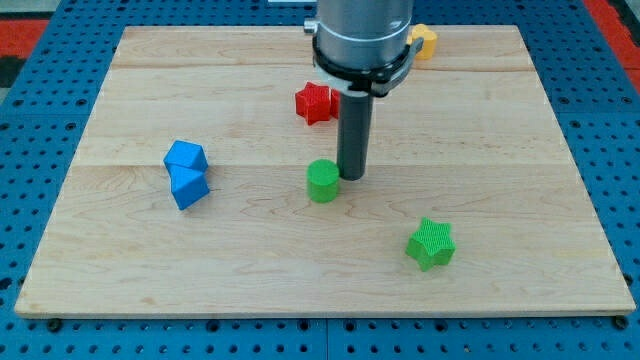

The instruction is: Move the green circle to the left

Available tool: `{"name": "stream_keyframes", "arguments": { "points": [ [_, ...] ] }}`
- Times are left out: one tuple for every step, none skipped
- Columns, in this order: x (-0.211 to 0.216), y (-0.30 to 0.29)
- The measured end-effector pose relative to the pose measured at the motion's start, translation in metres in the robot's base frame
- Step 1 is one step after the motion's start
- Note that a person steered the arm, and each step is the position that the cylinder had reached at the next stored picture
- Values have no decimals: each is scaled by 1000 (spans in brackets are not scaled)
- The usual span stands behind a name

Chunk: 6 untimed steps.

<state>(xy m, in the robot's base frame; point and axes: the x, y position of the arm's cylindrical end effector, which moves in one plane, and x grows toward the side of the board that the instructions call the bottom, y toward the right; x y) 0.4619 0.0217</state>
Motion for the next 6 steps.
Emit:
{"name": "stream_keyframes", "arguments": {
  "points": [
    [-19,-12],
    [-26,-36],
    [-25,-56],
    [3,-35],
    [16,5],
    [32,-57]
  ]
}}
